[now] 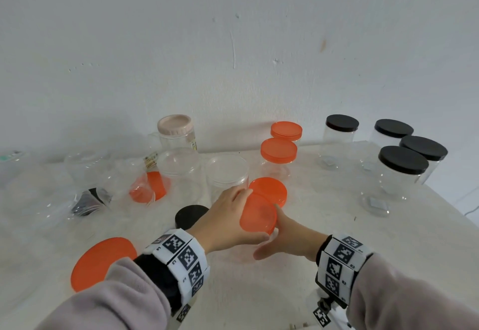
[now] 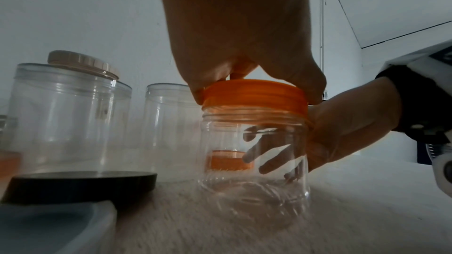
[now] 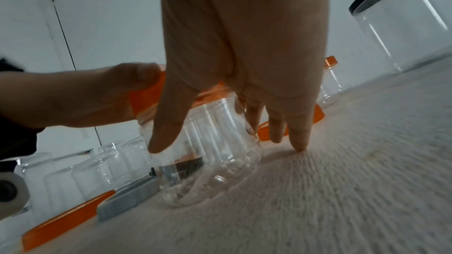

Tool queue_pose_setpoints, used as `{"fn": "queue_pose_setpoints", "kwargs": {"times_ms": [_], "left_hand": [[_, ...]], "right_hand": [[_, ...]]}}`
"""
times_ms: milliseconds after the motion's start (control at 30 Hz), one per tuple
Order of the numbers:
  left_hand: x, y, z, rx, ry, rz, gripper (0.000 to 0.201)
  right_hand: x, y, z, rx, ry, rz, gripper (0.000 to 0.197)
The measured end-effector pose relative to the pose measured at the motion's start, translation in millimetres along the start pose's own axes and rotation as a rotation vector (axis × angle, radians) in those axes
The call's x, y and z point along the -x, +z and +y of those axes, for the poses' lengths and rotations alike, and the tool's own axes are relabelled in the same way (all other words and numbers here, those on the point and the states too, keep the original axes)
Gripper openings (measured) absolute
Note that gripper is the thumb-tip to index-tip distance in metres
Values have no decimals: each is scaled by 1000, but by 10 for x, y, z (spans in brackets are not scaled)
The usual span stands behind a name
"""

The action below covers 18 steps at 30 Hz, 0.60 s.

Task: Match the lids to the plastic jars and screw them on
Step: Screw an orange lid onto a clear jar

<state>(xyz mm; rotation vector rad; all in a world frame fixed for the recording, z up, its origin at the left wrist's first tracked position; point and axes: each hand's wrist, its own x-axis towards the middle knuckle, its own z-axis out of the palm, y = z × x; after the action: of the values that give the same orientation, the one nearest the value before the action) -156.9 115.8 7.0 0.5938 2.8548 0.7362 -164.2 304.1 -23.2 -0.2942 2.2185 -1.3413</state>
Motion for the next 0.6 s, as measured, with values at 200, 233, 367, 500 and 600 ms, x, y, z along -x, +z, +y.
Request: {"fn": "queue_pose_setpoints", "kwargs": {"times_ms": [200,233,367,500,600], "left_hand": [[52,-16,-3,108,-62,-33,125],[75,-30,3,150,-76,-37,129],[214,-12,-44,322,-161,-42,134],[288,24,-132,391,-260,-89,130],[279,73,-133,417,-272,-103,125]], "right_hand": [[2,-56,-37,91,51,-33,115],[9,-82,-69,121,64,-43,119],[41,-214,-300,290,67,-84,130],[-3,-239,-586,535,6,-121,128],[-68,-175,-785,783,-10,-182,122]]}}
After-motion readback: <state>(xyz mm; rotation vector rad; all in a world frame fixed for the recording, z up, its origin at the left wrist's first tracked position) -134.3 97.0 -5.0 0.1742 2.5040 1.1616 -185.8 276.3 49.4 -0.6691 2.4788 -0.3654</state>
